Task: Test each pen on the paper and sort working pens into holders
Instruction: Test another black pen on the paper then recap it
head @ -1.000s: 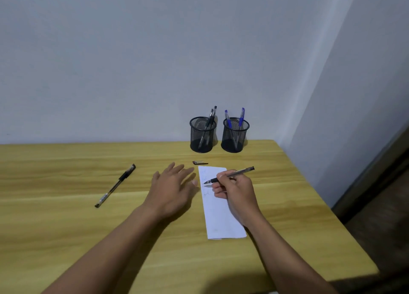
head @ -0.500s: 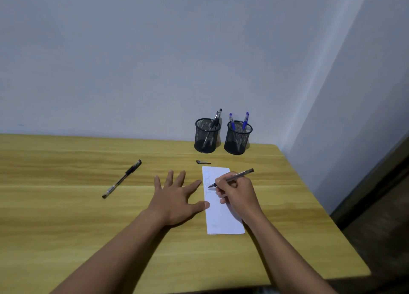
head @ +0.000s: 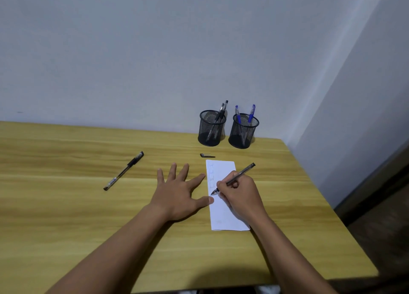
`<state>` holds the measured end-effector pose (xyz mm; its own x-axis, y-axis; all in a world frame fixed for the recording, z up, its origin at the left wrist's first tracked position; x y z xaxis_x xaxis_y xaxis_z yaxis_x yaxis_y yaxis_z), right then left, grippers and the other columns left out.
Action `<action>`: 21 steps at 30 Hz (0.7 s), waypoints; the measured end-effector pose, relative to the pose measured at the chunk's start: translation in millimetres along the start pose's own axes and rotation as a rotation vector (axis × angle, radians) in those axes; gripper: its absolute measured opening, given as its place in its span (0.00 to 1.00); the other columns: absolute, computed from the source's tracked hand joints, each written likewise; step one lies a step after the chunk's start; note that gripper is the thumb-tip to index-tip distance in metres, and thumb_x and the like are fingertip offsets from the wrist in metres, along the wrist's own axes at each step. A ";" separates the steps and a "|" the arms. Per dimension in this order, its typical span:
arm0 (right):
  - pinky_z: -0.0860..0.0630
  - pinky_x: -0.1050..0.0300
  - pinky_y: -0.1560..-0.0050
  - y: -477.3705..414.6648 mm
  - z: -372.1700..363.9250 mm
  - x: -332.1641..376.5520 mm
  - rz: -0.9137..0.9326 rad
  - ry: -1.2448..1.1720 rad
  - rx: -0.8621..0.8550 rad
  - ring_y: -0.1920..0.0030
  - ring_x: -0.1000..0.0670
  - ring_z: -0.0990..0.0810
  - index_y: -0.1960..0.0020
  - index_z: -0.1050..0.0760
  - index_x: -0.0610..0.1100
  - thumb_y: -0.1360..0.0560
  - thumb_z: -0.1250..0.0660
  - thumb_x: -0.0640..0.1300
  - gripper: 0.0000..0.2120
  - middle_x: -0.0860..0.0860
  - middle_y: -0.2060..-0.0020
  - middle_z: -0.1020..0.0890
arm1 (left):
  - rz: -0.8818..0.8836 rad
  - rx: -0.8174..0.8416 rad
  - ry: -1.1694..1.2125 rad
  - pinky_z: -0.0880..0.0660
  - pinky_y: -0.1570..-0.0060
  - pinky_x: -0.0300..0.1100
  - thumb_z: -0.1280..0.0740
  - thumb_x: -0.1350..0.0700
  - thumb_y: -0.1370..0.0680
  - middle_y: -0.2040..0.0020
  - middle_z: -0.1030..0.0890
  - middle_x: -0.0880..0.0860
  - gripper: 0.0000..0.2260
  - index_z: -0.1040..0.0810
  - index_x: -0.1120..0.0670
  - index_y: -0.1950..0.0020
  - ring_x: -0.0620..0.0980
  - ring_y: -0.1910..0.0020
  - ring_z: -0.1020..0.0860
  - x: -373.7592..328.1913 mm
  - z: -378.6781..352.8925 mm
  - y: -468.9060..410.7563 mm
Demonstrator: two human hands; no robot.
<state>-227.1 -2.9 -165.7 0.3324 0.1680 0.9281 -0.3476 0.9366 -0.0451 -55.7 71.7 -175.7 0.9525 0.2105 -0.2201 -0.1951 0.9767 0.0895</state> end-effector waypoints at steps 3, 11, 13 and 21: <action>0.21 0.45 0.64 1.6 1.6 2.3 0.021 0.035 -0.039 0.67 0.44 0.18 0.60 0.21 0.43 0.25 0.29 0.44 0.07 0.46 0.68 0.16 | -0.003 0.001 -0.011 0.67 0.28 0.66 0.52 0.20 0.31 0.18 0.57 0.51 0.38 0.51 0.31 0.23 0.58 0.21 0.63 0.5 -0.3 -0.1; 0.24 0.50 0.65 5.0 2.6 1.8 0.019 0.058 -0.036 0.66 0.46 0.18 0.60 0.22 0.44 0.26 0.28 0.43 0.06 0.47 0.68 0.17 | 0.002 0.001 0.008 0.66 0.28 0.66 0.51 0.21 0.31 0.18 0.57 0.51 0.38 0.50 0.31 0.23 0.58 0.21 0.63 0.0 0.4 0.9; 0.24 0.50 0.66 4.7 4.0 0.6 0.014 0.044 -0.057 0.63 0.40 0.17 0.60 0.22 0.44 0.26 0.29 0.44 0.06 0.46 0.67 0.16 | 0.004 0.003 0.012 0.66 0.27 0.66 0.50 0.21 0.31 0.18 0.57 0.51 0.38 0.50 0.32 0.23 0.58 0.21 0.63 -0.3 1.2 1.3; 0.25 0.51 0.67 5.5 6.0 1.4 0.013 0.059 -0.079 0.69 0.51 0.22 0.60 0.23 0.43 0.25 0.29 0.42 0.06 0.52 0.71 0.19 | 0.012 0.013 0.025 0.66 0.27 0.65 0.49 0.21 0.31 0.18 0.56 0.51 0.38 0.49 0.31 0.23 0.58 0.21 0.62 -1.6 3.4 2.5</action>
<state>-233.8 0.7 -162.4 0.3797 0.1959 0.9041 -0.2828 0.9551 -0.0881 -57.0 73.7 -171.8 0.9439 0.2236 -0.2430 -0.2036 0.9734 0.1051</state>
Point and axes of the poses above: each hand's wrist, its own y-axis away from the middle knuckle, its own z-axis out of the back of the hand, x = y × z, the point moved 4 cm from there along -y, towards the middle knuckle
